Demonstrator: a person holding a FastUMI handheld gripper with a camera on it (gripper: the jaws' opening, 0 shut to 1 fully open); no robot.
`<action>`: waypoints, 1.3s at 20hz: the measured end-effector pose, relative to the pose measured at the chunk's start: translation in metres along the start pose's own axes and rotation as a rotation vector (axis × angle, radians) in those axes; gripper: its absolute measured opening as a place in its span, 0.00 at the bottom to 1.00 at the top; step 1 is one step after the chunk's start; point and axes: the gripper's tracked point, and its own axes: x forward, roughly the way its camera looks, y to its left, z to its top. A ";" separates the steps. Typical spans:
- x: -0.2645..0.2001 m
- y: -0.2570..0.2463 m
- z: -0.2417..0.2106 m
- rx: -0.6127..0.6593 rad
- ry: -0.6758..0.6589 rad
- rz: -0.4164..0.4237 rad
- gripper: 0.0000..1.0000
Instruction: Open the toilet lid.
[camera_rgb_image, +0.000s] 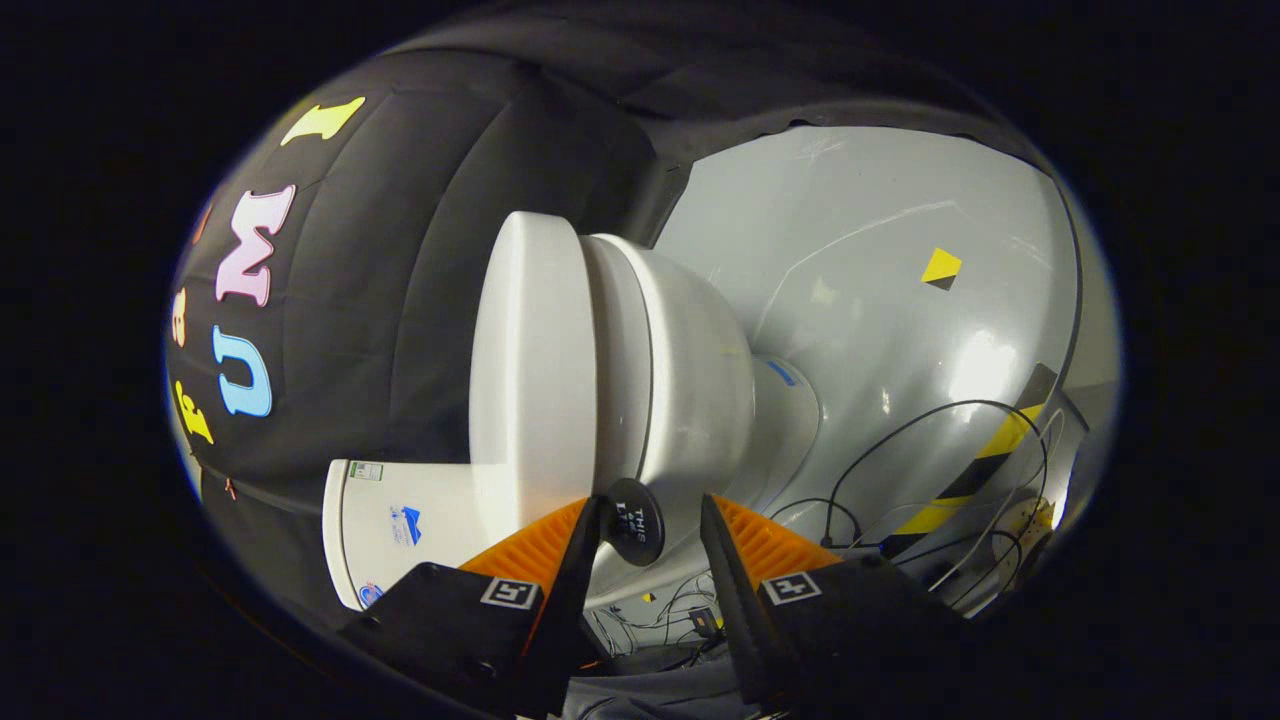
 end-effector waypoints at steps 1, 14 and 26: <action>0.011 0.000 0.006 0.020 0.005 0.005 0.50; 0.005 0.015 0.003 0.043 -0.035 0.026 0.14; -0.008 0.043 0.006 -0.191 -0.113 -0.060 0.07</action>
